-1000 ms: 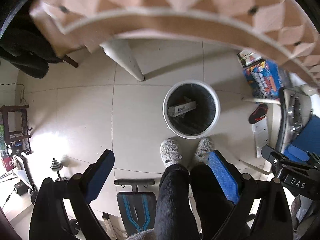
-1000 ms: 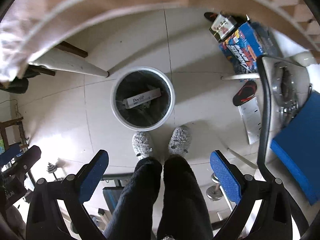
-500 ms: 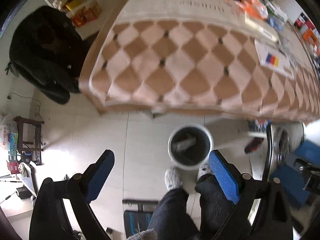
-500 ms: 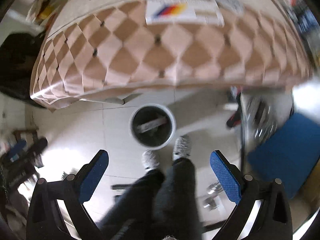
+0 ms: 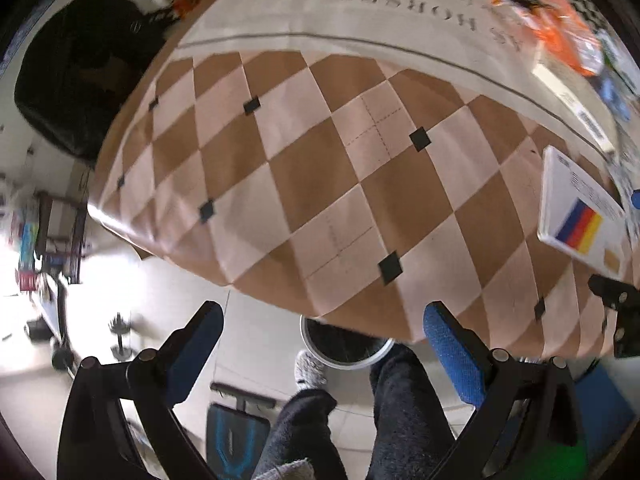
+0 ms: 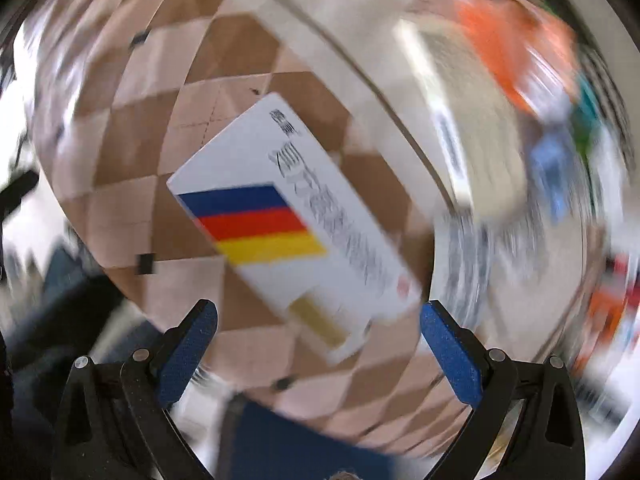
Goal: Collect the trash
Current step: 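Grasp the striped medicine box with the right tool while the left tool grasps a white leaflet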
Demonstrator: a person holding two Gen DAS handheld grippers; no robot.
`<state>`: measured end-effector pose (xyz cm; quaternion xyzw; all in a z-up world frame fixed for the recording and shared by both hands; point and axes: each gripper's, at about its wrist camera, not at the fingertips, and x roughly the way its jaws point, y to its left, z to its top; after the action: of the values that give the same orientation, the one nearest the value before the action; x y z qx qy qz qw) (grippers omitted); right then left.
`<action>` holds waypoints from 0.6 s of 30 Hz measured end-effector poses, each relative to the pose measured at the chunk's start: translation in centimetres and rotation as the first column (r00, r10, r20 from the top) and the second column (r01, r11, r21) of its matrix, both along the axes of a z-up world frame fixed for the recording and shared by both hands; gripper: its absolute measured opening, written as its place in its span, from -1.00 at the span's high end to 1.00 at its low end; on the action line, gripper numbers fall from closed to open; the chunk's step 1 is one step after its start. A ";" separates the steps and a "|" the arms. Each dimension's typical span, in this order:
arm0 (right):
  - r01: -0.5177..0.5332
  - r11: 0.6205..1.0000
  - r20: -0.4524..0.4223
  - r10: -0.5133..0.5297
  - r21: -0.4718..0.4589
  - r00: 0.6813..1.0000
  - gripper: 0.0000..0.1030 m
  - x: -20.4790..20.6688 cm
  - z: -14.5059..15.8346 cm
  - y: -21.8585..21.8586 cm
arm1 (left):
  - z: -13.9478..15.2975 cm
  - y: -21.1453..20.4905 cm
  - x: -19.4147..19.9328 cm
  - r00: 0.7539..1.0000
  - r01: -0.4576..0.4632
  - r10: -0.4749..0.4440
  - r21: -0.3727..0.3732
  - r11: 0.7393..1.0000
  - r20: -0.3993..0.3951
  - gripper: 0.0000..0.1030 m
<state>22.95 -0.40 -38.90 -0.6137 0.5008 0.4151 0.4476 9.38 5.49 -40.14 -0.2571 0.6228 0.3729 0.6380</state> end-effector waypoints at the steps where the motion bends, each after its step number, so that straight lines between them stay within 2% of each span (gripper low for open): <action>1: -0.050 0.999 -0.014 0.049 -0.022 0.999 -0.99 -0.1 -0.5 0.3 | -0.5 0.2 0.3 1.000 -0.017 0.017 -0.005 1.000 -0.009 -0.99; 3: -0.118 0.992 -0.039 0.116 -0.052 0.992 -0.98 0.0 -1.6 0.8 | -1.1 0.6 0.6 0.999 -0.046 0.046 -0.015 0.999 -0.022 -0.99; 5: -0.125 0.990 -0.089 0.120 -0.061 0.989 -0.98 0.4 -1.8 1.1 | -1.5 0.9 0.7 0.997 -0.072 0.072 -0.022 0.997 -0.031 -0.99; 7: -0.100 0.993 -0.153 0.090 -0.059 0.984 -0.94 1.2 -1.8 1.2 | -1.8 1.2 0.8 0.995 -0.092 0.091 -0.029 0.995 -0.038 -0.99; 10: -0.060 0.998 -0.169 0.055 -0.022 0.984 -0.68 1.7 -0.9 0.9 | -1.6 1.4 0.2 0.994 -0.097 0.095 -0.025 0.995 -0.048 -0.99; 11: -0.040 0.999 -0.206 0.036 -0.016 0.978 -0.68 1.9 -0.6 0.8 | -1.5 1.5 0.2 0.994 -0.096 0.095 -0.023 0.995 -0.055 -0.99; 12: 0.022 1.000 -0.246 -0.021 -0.001 0.969 -0.67 2.2 -0.1 0.5 | -1.4 1.6 0.2 0.994 -0.096 0.095 -0.020 0.995 -0.057 -0.99; 14: 0.113 0.993 -0.263 -0.099 0.041 0.960 -0.66 3.0 1.2 -0.2 | -0.6 1.9 0.7 0.994 -0.097 0.096 -0.007 0.995 -0.060 -0.99; 16: 0.273 0.958 -0.313 -0.234 0.088 0.921 -0.63 5.1 3.3 -1.1 | 0.7 2.0 1.3 0.994 -0.099 0.099 0.005 0.995 -0.050 -0.99; 17: 0.365 0.925 -0.336 -0.312 0.107 0.889 -0.62 6.5 4.3 -2.0 | 1.4 1.2 2.1 0.994 -0.099 0.099 0.009 0.995 -0.042 -0.99; 18: 0.494 0.861 -0.373 -0.421 0.122 0.827 -0.61 8.9 5.5 -3.7 | 2.1 1.0 2.7 0.995 -0.093 0.093 0.007 0.996 -0.028 -0.99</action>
<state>31.81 -4.11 -33.41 -0.3439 0.6548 0.4440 0.5059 12.10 6.51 -38.07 -0.2786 0.6180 0.4077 0.6117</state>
